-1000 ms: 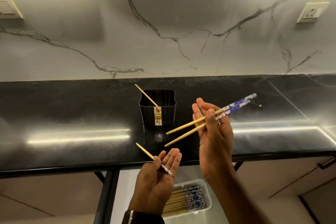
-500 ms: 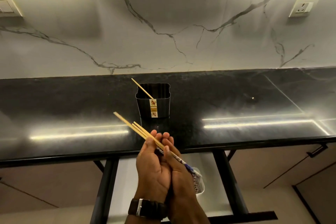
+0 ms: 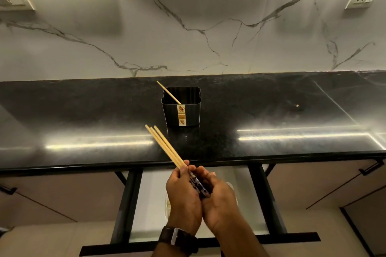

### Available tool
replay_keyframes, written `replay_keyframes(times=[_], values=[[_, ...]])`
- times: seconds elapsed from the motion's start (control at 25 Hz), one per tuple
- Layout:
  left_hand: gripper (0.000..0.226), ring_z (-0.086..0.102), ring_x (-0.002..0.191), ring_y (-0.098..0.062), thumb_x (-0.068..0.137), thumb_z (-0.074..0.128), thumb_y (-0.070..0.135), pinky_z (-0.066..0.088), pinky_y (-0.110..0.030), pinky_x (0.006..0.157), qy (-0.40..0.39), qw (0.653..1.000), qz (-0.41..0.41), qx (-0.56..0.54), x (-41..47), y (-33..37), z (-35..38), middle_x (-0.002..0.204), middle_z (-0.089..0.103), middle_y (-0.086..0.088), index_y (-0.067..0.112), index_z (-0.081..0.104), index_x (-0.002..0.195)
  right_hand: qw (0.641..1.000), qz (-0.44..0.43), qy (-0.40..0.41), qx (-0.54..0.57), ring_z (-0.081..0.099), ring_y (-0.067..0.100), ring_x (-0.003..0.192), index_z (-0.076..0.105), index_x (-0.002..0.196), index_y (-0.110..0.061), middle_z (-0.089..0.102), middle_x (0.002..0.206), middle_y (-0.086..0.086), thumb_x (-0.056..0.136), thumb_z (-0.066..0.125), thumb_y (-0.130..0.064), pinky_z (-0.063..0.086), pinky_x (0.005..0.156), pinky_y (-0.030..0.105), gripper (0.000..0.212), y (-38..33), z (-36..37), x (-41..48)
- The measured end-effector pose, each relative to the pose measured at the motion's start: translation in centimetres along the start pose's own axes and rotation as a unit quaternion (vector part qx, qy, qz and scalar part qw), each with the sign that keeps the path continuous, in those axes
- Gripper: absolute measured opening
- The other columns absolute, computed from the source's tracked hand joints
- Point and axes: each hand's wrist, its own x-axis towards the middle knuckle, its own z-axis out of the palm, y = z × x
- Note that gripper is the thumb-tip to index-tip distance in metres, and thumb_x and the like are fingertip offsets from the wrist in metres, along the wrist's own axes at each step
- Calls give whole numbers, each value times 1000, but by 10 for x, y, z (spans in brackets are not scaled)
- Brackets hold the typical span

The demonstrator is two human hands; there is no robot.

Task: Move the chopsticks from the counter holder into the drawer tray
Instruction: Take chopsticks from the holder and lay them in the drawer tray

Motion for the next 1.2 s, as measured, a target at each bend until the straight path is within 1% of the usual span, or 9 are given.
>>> replay_keyframes(times=[0.12, 0.2, 0.32, 0.44, 0.56, 0.76, 0.92, 1.08, 1.2], values=[[28, 74, 97, -28, 107, 40, 22, 56, -49, 93, 26, 1000, -2, -8, 14, -9, -13, 103, 75, -14, 6, 58, 121, 999, 22, -1, -24, 68, 43, 108, 63, 119, 10, 71, 113, 32, 107, 43, -21, 52, 100, 50, 38, -5, -27, 8], [27, 74, 93, -25, 107, 38, 24, 58, -44, 89, 44, 997, 13, 62, 17, -27, -22, 106, 77, -12, 7, 57, 117, 999, 29, 10, -36, 70, 43, 106, 61, 118, 12, 71, 111, 33, 103, 50, -11, 53, 99, 50, 30, 2, -36, 13], [31, 74, 88, -29, 108, 38, 27, 60, -38, 76, 36, 994, 17, 98, 16, -49, -28, 100, 80, -7, 2, 55, 114, 991, 6, 20, -131, 73, 37, 103, 72, 104, 2, 78, 100, 23, 100, 55, -7, 54, 100, 49, 20, 19, -42, 25], [30, 73, 94, -29, 107, 40, 26, 59, -40, 83, 27, 993, -10, 117, 20, -55, -34, 96, 81, -6, 1, 58, 113, 983, -15, 27, -182, 77, 31, 92, 75, 104, 2, 80, 95, 19, 95, 59, 4, 61, 89, 40, 18, 22, -55, 38], [25, 72, 101, -32, 105, 45, 22, 55, -48, 93, 24, 996, -52, 69, 29, -45, -45, 101, 79, -15, 4, 63, 106, 973, 6, 51, -224, 77, 35, 88, 71, 103, 12, 76, 100, 28, 91, 59, 14, 64, 75, 34, 17, -6, -73, 55], [15, 70, 92, -27, 103, 49, 8, 51, -42, 94, 128, 987, -97, 22, 54, -30, -73, 104, 72, -16, 3, 63, 97, 941, 112, 101, -303, 76, 38, 87, 62, 110, 14, 71, 105, 33, 89, 64, 12, 64, 60, 32, 22, -53, -97, 84], [32, 64, 110, -27, 105, 44, 7, 48, -43, 98, 190, 966, -169, -36, 72, -55, -82, 121, 64, -12, 0, 55, 134, 953, 60, 171, -242, 68, 36, 83, 61, 116, 11, 62, 110, 29, 90, 62, 13, 61, 45, 30, 26, -34, -94, 121], [33, 66, 83, -15, 105, 43, 12, 48, -40, 85, 228, 964, -127, -52, 88, -67, -75, 114, 65, -7, 4, 59, 133, 941, 26, 216, -259, 70, 33, 80, 57, 110, 2, 64, 110, 25, 100, 53, 0, 62, 49, 32, 11, -8, -89, 136], [27, 65, 76, -16, 105, 44, 14, 48, -43, 84, 250, 961, -112, -43, 97, -71, -70, 104, 67, -6, 6, 62, 124, 946, 21, 214, -244, 68, 30, 72, 58, 116, 1, 67, 104, 24, 101, 52, -2, 60, 47, 31, 16, 8, -92, 146]])
